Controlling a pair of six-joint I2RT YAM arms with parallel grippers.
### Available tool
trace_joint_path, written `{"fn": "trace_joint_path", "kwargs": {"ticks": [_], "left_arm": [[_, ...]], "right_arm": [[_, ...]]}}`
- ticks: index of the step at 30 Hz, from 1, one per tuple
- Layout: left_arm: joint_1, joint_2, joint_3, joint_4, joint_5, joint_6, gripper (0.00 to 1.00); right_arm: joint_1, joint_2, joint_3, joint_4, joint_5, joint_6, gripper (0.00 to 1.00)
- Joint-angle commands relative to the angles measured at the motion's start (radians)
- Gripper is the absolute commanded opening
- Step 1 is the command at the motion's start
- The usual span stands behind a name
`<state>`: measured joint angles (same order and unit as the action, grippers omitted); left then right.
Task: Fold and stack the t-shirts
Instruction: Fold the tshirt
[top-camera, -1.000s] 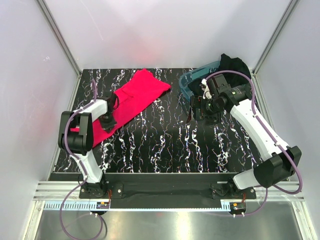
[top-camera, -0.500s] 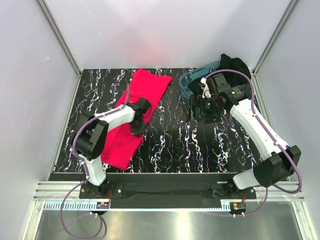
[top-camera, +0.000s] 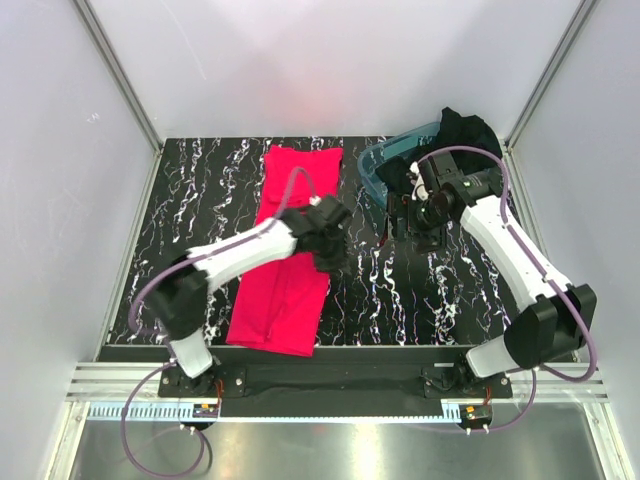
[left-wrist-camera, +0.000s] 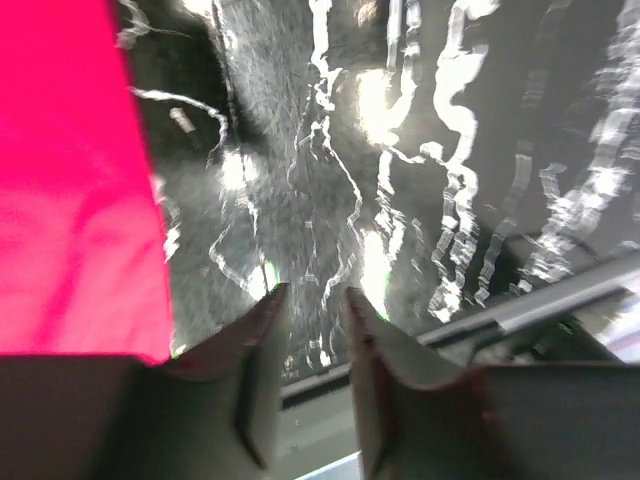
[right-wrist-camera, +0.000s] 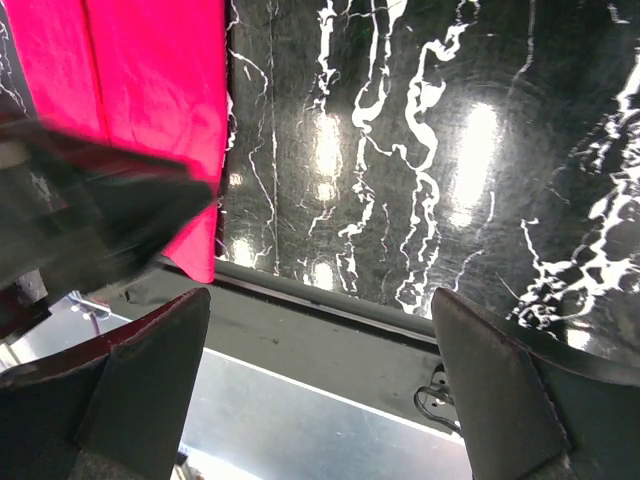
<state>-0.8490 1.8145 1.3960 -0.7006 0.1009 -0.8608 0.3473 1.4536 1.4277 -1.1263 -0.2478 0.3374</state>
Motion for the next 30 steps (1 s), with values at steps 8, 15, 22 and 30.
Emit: {"fn": "trace_joint_path", "kwargs": {"ticks": [8, 15, 22, 30], "left_arm": [[0.241, -0.61, -0.402, -0.045, -0.075, 0.043, 0.41], [0.536, -0.698, -0.359, -0.141, -0.151, 0.187, 0.45], [0.607, -0.735, -0.304, -0.18, -0.175, 0.114, 0.5], [0.613, -0.862, -0.37, -0.264, -0.185, 0.091, 0.5]], "right_arm": [[0.065, 0.126, -0.007, 0.149, -0.115, 0.057, 1.0], [0.148, 0.355, 0.195, 0.246, 0.014, 0.126, 1.0], [0.185, 0.764, 0.633, 0.321, 0.176, 0.204, 1.0], [0.206, 1.142, 1.145, 0.43, 0.18, 0.273, 0.33]]}}
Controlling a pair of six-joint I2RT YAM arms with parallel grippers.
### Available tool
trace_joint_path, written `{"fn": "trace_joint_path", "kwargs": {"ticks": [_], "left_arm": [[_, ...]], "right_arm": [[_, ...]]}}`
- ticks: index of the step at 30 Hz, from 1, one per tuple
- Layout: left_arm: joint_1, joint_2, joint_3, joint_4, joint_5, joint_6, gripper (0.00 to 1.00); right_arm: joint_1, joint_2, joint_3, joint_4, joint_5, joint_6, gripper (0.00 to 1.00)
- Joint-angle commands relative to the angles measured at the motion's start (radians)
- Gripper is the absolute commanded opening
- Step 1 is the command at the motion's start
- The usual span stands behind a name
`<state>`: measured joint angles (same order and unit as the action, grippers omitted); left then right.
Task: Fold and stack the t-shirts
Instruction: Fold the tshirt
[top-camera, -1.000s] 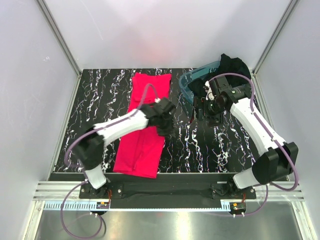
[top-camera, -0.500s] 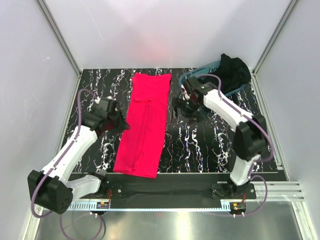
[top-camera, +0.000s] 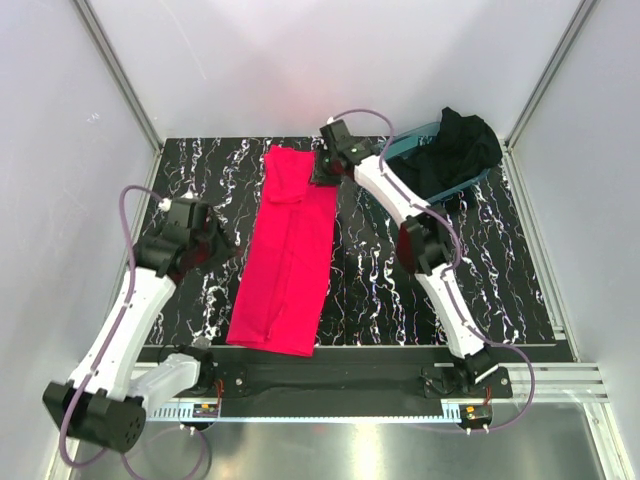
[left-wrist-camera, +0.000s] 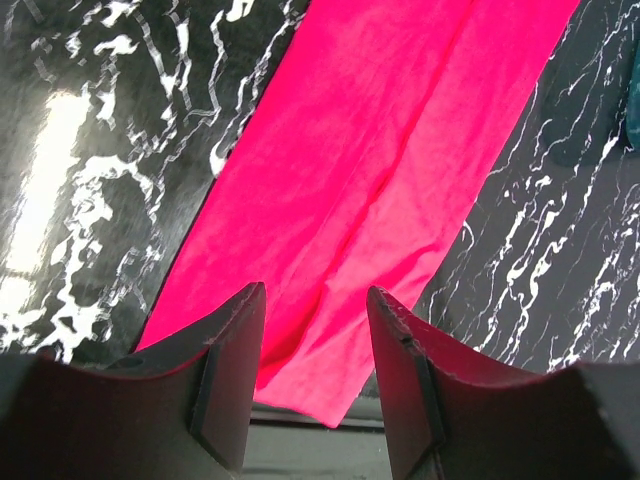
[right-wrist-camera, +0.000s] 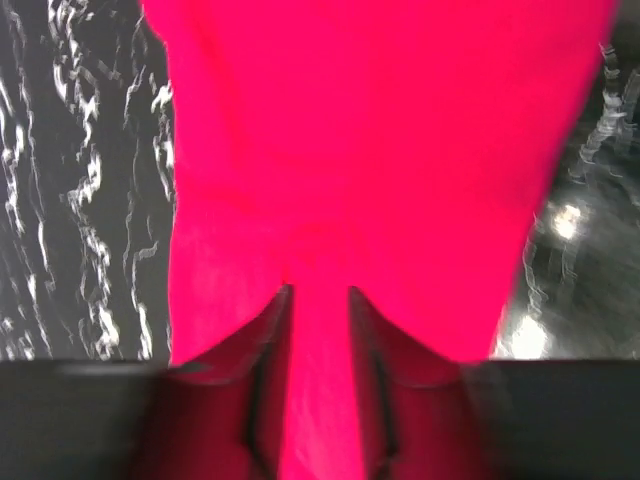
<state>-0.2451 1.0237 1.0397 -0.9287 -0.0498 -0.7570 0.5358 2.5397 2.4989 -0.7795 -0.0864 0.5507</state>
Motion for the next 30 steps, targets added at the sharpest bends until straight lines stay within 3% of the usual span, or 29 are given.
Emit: {"fn": "trace_joint_path", "kwargs": {"ticks": [1, 13, 16, 22, 25, 30], "left_arm": [[0.01, -0.086, -0.026, -0.038, -0.036, -0.018, 0.5], [0.015, -0.198, -0.145, -0.042, -0.053, -0.074, 0.49], [0.027, -0.18, -0.158, -0.029, -0.048, -0.074, 0.49], [0.046, -0.134, -0.167, 0.002, -0.018, -0.058, 0.5], [0.058, -0.108, -0.175, 0.019, 0.004, -0.039, 0.5], [0.063, -0.05, -0.214, -0.01, 0.044, -0.059, 0.54]], "right_arm": [[0.02, 0.08, 0.057, 0.118, 0.011, 0.074, 0.29], [0.046, 0.35, 0.213, 0.273, -0.117, 0.149, 0.3], [0.059, 0.436, 0.277, 0.4, -0.17, 0.225, 0.29], [0.062, 0.424, 0.299, 0.511, -0.226, 0.287, 0.3], [0.053, 0.332, 0.267, 0.471, -0.254, 0.25, 0.43], [0.043, 0.064, 0.168, 0.228, -0.268, 0.117, 0.7]]}}
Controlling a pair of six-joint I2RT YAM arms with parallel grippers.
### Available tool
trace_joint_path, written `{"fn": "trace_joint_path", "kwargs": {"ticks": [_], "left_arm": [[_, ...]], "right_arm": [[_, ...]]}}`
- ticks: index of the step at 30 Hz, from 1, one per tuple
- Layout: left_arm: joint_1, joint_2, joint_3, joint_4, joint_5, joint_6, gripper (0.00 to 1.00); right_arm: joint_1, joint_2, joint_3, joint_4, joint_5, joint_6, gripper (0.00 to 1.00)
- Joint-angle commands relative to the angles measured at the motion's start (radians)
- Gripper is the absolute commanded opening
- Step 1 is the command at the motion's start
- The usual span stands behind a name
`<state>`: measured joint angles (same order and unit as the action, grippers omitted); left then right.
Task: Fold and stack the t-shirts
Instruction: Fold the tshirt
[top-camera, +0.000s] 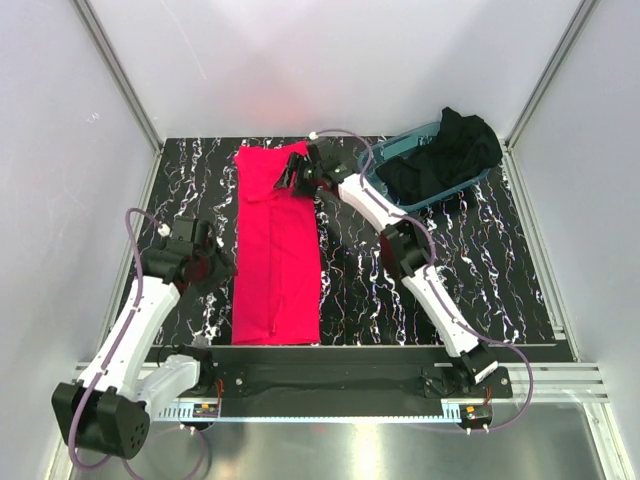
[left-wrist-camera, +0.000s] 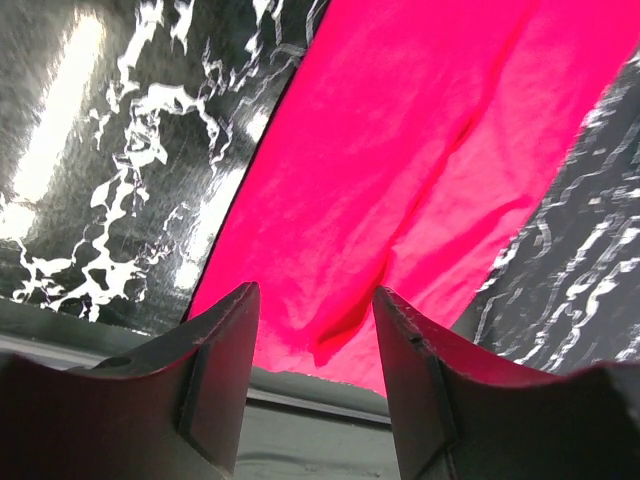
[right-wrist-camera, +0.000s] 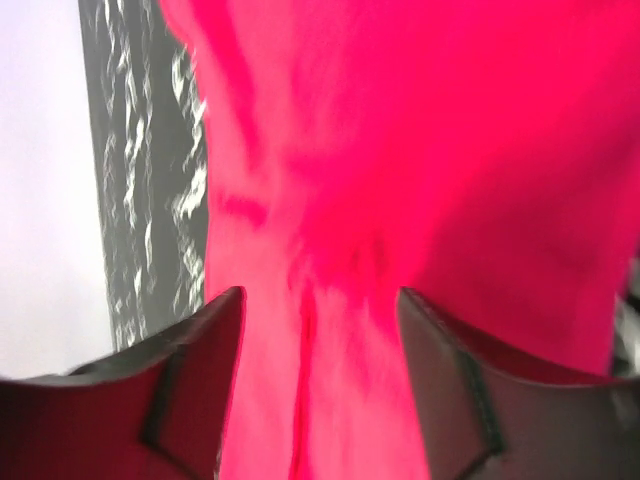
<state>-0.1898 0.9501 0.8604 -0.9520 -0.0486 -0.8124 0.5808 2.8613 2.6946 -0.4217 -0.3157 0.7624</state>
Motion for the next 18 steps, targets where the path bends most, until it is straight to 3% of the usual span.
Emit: {"fn": "trace_joint_path", "kwargs": {"ticks": [1, 2, 3, 5, 9, 14, 18], "left_arm": [[0.01, 0.026, -0.049, 0.0, 0.07, -0.017, 0.54], [0.01, 0.016, -0.066, -0.001, 0.081, -0.034, 0.54], [0.01, 0.004, -0.113, 0.007, 0.108, -0.062, 0.54], [0.013, -0.046, -0.156, 0.009, 0.122, -0.096, 0.54], [0.019, -0.131, -0.251, 0.007, 0.147, -0.192, 0.55], [0.029, -0.149, -0.273, -0.05, 0.113, -0.231, 0.56], [0.052, -0.172, -0.253, -0.102, 0.059, -0.241, 0.56]], "right_arm": [[-0.006, -0.301, -0.08, -0.19, -0.054, -0.113, 0.74], [-0.004, -0.378, -0.1, -0.227, -0.065, -0.147, 0.83], [-0.004, -0.413, -0.137, -0.27, -0.071, -0.162, 0.99], [-0.001, -0.485, -0.194, -0.396, -0.086, -0.198, 1.0], [0.022, -0.753, -0.538, -0.476, -0.112, -0.244, 1.0], [0.062, -1.113, -1.003, -0.355, -0.177, -0.209, 1.0], [0.132, -1.305, -1.394, -0.226, -0.215, -0.115, 0.98]]}}
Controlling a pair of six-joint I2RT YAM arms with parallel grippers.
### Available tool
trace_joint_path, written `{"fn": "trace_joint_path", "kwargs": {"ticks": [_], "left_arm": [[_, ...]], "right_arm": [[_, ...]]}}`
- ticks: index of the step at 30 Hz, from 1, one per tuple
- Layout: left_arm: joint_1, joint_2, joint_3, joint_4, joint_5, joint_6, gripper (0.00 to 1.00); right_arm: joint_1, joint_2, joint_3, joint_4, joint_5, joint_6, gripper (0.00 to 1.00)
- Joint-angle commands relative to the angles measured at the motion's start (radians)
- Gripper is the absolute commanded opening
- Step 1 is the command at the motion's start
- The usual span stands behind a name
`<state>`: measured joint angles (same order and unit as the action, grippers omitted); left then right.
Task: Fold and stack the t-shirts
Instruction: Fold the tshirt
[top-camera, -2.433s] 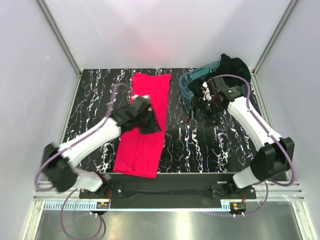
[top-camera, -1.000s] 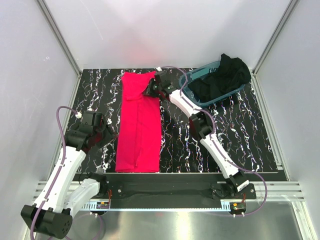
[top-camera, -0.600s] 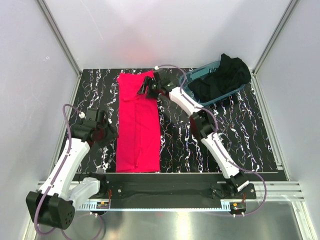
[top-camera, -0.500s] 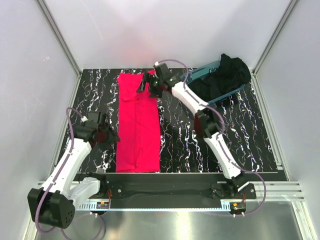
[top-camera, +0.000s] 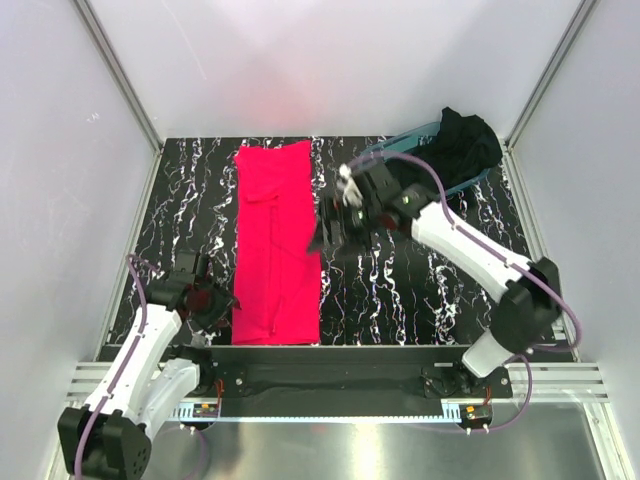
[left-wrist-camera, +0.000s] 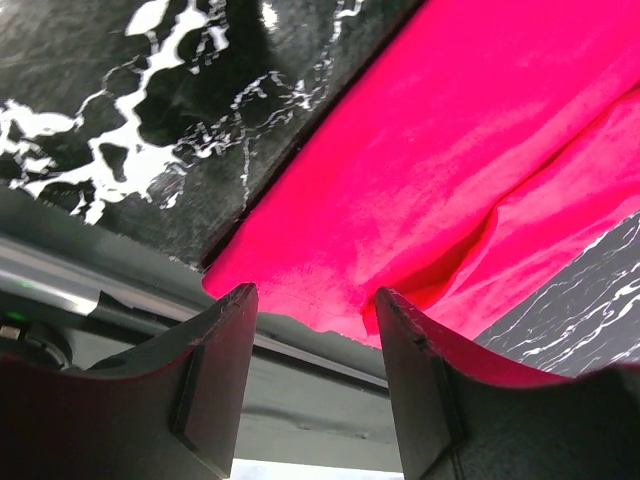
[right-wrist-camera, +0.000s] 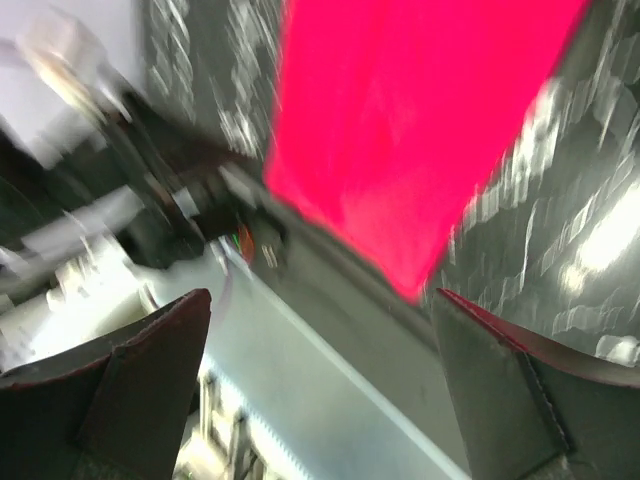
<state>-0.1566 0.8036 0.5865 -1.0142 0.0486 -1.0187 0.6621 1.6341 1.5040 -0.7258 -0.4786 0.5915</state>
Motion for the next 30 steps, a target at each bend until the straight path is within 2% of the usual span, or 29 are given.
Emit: {"fn": "trace_joint_path", "kwargs": {"ticks": [1, 4, 5, 6, 9, 12, 17, 20, 24, 30], "left_arm": [[0.025, -0.029, 0.024, -0.052, -0.045, -0.035, 0.56], [0.038, -0.034, 0.019, -0.073, -0.098, -0.052, 0.61], [0.043, -0.029, 0.003, -0.072, -0.099, -0.05, 0.61], [0.055, -0.026, -0.01, -0.07, -0.099, -0.049, 0.61], [0.063, -0.015, -0.037, -0.052, -0.101, -0.044, 0.6], [0.068, -0.017, -0.037, -0.044, -0.125, -0.066, 0.59], [0.069, 0.041, -0.083, 0.02, -0.055, -0.069, 0.57], [0.069, 0.092, -0.122, 0.049, -0.001, -0.077, 0.53], [0.068, 0.069, -0.146, 0.068, 0.013, -0.078, 0.49], [0.068, -0.014, -0.181, 0.078, 0.033, -0.09, 0.57]], "right_arm": [[0.068, -0.109, -0.255, 0.119, -0.049, 0.088, 0.96], [0.14, -0.204, -0.439, 0.213, -0.037, 0.161, 0.9], [0.152, -0.232, -0.488, 0.256, -0.051, 0.194, 0.82], [0.16, -0.244, -0.587, 0.299, -0.072, 0.226, 0.79], [0.205, -0.278, -0.736, 0.5, -0.066, 0.355, 0.73], [0.229, -0.255, -0.8, 0.607, -0.052, 0.387, 0.72], [0.237, -0.159, -0.795, 0.689, -0.041, 0.419, 0.71], [0.238, -0.105, -0.768, 0.701, -0.041, 0.419, 0.72], [0.238, -0.051, -0.745, 0.703, -0.04, 0.422, 0.72], [0.238, 0.013, -0.769, 0.775, -0.058, 0.455, 0.72]]}}
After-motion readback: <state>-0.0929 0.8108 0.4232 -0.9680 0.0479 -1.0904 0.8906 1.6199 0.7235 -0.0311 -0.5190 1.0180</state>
